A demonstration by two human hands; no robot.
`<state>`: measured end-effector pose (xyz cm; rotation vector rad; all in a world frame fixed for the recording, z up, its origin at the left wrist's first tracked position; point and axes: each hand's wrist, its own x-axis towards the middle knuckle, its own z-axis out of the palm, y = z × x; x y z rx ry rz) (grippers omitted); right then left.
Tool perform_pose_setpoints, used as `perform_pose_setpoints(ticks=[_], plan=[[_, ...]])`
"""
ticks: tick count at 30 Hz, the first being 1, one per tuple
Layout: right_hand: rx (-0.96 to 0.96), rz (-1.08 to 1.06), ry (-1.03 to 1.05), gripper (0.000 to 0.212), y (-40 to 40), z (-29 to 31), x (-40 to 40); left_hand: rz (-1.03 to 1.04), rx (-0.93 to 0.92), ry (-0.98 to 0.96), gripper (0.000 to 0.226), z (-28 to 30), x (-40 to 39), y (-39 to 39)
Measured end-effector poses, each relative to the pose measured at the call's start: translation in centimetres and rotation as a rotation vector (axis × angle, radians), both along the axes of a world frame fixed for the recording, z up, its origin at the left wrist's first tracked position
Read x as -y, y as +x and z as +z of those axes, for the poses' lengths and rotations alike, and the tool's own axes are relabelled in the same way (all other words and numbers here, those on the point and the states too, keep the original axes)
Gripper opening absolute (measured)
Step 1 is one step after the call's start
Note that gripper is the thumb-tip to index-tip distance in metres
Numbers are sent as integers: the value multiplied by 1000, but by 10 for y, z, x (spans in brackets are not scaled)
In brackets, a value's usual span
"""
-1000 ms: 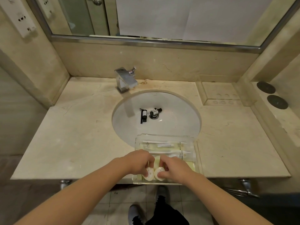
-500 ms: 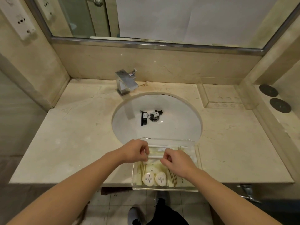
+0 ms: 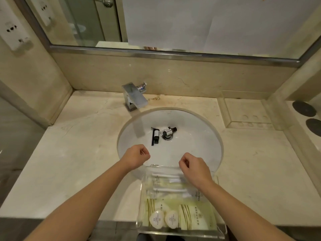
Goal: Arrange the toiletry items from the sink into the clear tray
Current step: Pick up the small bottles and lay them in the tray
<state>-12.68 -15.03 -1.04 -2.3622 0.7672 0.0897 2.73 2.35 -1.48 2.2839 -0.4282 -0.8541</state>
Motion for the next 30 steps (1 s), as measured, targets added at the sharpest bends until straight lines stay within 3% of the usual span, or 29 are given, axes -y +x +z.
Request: perform_pose_setpoints(ticks=[6, 12, 15, 18, 25, 30], plan=[[-59, -41, 72, 13, 43, -16, 34, 71, -72, 30, 7, -21, 30, 27], [-256, 82, 157, 14, 84, -56, 69, 103, -137, 43, 8, -60, 69, 52], [-321, 159, 109, 30, 100, -83, 83, 56, -95, 117, 23, -81, 83, 63], [-370, 236, 58, 37, 115, -102, 90, 26, -78, 156, 25, -97, 95, 73], [-342, 445, -188, 37, 157, -126, 99, -144, -3, 261, 42, -133, 115, 85], [-328, 568, -237, 39, 179, -143, 101, -287, 150, 414, 35, -143, 120, 82]])
